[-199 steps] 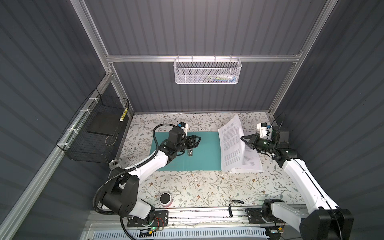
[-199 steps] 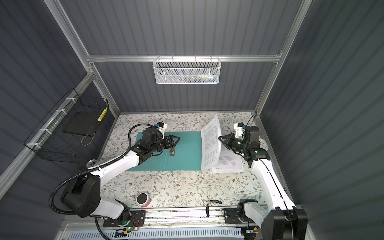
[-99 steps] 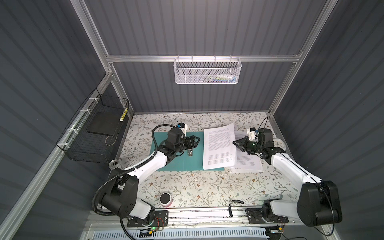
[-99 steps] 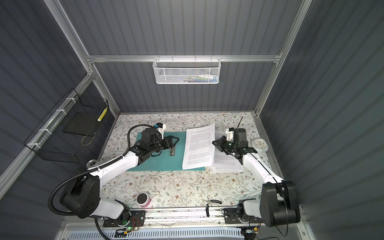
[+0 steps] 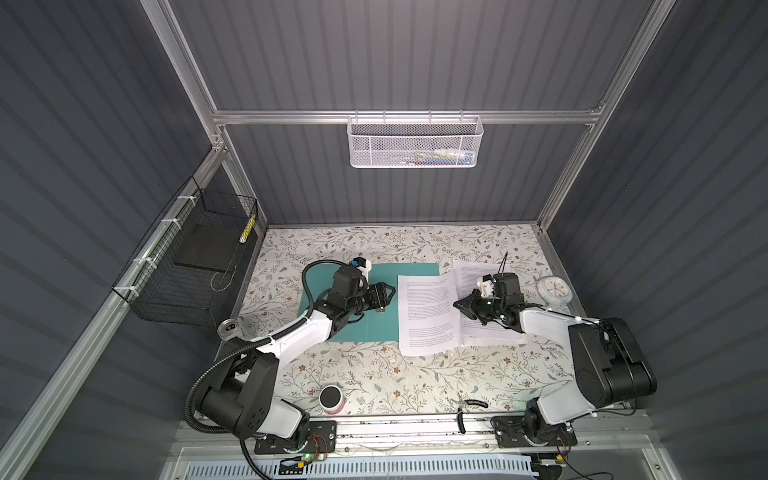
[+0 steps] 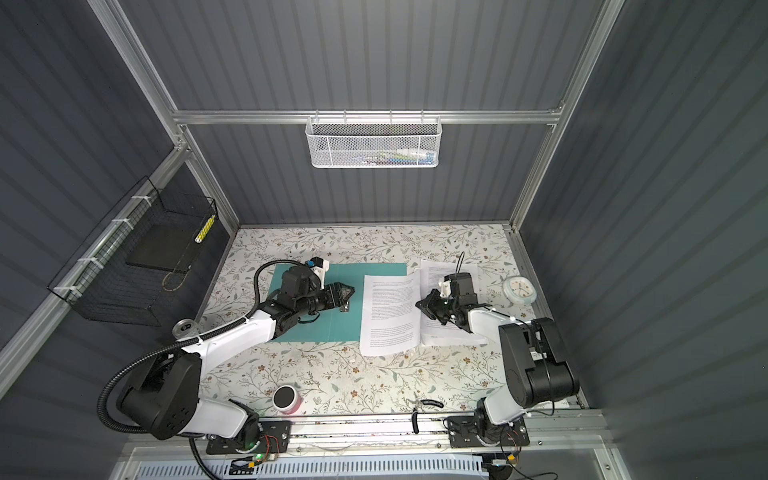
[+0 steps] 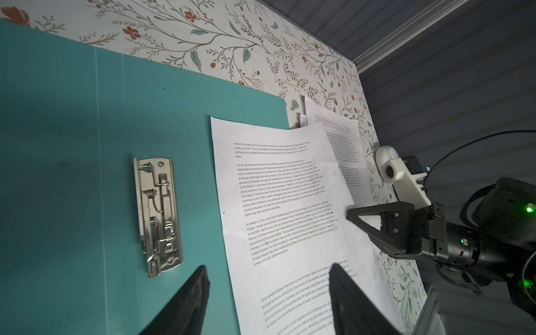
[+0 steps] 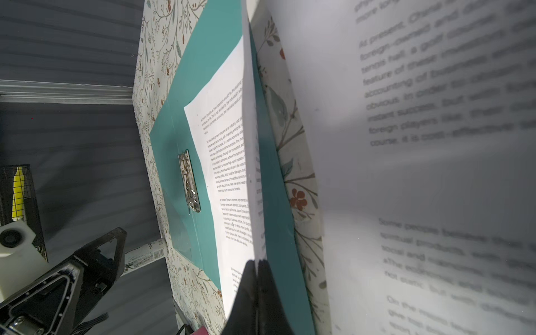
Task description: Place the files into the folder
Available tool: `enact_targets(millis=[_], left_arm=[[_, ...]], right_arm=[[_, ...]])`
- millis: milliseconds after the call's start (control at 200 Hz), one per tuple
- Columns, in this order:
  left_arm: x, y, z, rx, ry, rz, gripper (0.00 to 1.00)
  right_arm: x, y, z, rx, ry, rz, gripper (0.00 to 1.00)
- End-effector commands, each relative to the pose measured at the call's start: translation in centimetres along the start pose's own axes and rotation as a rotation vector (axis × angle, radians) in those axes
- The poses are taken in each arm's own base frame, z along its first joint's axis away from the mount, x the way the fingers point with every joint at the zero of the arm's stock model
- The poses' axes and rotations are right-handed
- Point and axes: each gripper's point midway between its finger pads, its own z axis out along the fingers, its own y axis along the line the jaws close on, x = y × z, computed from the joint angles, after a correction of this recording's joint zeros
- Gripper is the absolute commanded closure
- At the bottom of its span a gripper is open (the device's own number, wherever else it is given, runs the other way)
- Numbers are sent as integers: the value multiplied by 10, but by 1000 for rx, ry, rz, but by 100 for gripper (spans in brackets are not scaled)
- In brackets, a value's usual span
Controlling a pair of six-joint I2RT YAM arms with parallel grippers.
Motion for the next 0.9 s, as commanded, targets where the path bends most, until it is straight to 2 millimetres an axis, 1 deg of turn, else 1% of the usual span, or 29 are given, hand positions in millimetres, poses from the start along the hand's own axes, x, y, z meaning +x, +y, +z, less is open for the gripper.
enact_targets(millis=[0, 80, 135, 235, 400, 525, 610, 751, 896], left_arm=[[-3, 0, -9, -1, -23, 18, 33], [1, 5, -9, -10, -22, 14, 33], [4, 7, -8, -11, -14, 10, 33], [12, 13, -7, -17, -5, -1, 33], [21, 19, -2, -13, 12, -9, 33], [25, 23, 0, -13, 17, -19, 33], [26, 24, 1, -13, 22, -19, 33], [29, 25, 2, -12, 26, -20, 33], [32, 28, 8, -7, 35, -30, 33]], right_arm=[[0, 0, 5, -12, -2, -27, 94], [2, -2, 11, -28, 17, -18, 86], [6, -2, 15, -40, 37, -13, 82], [14, -5, 24, -31, 71, -14, 78], [24, -5, 38, -36, 127, -22, 76], [30, -7, 47, 3, 155, -35, 68], [31, -5, 49, 10, 158, -53, 61], [32, -6, 54, 20, 173, -60, 60], [31, -3, 60, 5, 190, -53, 66]])
